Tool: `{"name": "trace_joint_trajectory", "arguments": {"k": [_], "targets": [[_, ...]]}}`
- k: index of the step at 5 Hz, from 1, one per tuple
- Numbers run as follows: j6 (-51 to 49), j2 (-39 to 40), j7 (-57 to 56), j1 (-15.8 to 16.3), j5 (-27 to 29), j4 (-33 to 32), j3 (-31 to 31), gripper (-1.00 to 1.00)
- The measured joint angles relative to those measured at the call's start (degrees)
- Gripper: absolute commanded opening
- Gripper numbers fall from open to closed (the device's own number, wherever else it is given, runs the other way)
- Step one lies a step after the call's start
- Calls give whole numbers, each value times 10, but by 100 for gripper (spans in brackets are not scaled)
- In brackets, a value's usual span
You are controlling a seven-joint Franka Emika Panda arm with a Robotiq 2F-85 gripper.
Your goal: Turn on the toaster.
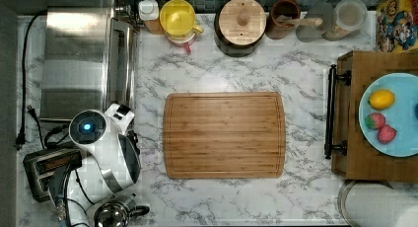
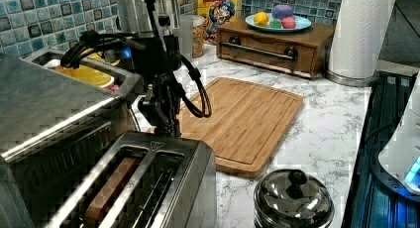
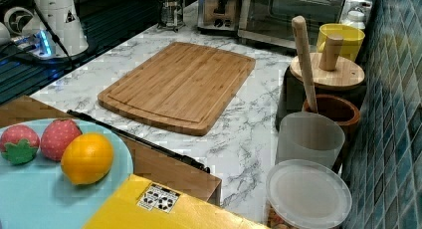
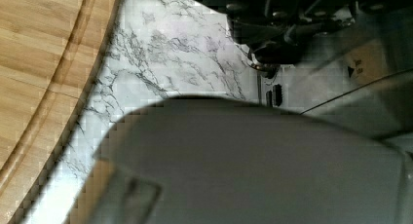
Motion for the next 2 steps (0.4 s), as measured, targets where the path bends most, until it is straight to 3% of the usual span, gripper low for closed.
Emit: {"name": "trace_joint_trajectory", "arguments": {"k": [2], "targets": [[4, -2, 2, -1, 0, -3, 1, -100]]}}
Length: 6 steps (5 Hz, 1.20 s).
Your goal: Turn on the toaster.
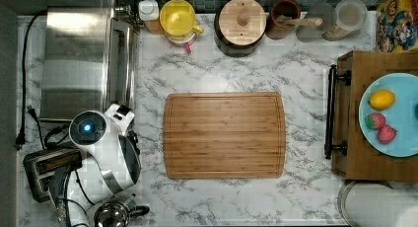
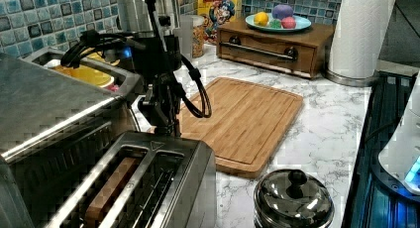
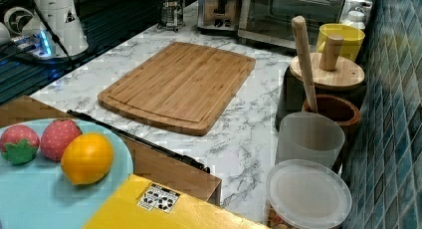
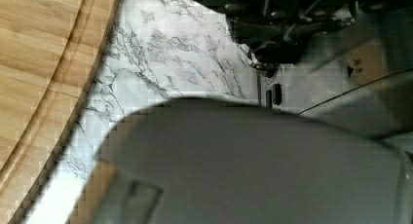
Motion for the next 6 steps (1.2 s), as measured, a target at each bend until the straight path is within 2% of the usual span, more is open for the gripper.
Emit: {"name": "trace_joint_trajectory", "arguments": {"k": [6], "targets": [[9, -6, 3, -2, -11, -7, 7, -100]]}}
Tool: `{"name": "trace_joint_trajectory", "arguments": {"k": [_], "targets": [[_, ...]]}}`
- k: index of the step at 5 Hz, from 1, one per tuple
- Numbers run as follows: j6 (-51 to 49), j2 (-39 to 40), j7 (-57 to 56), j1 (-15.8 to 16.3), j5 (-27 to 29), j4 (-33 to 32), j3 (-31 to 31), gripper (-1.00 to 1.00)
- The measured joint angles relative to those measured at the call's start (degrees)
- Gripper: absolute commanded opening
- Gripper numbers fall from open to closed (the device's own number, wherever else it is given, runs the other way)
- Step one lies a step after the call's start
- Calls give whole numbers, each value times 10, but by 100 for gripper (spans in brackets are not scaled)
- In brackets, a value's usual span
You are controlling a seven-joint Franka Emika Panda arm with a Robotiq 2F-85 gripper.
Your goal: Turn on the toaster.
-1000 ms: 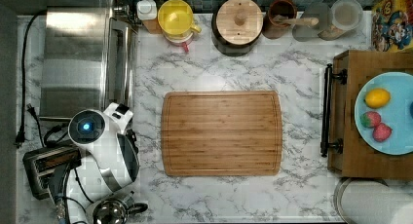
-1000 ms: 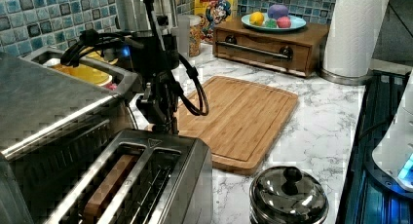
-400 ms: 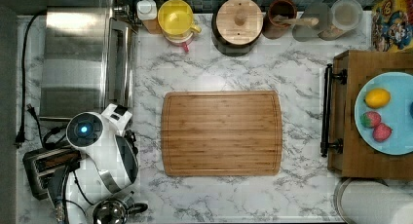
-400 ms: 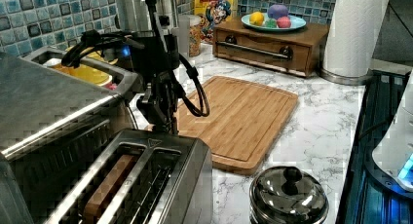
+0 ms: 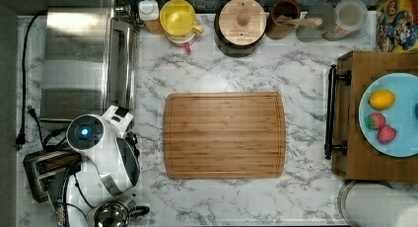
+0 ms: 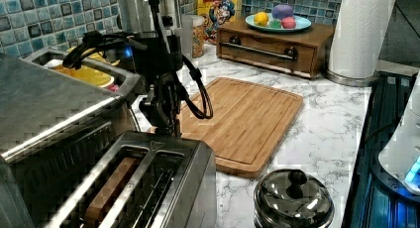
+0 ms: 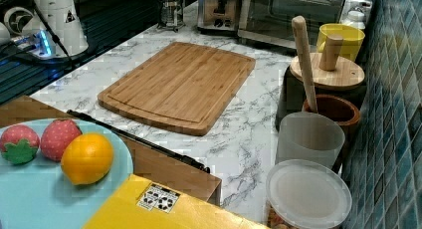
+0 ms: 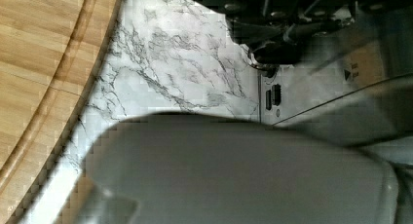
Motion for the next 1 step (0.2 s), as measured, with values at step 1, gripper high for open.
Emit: {"name": "trace_joint_trajectory", "arguments": {"k": [1], "targets": [[0, 0, 0, -1, 0, -1, 1, -100]]}}
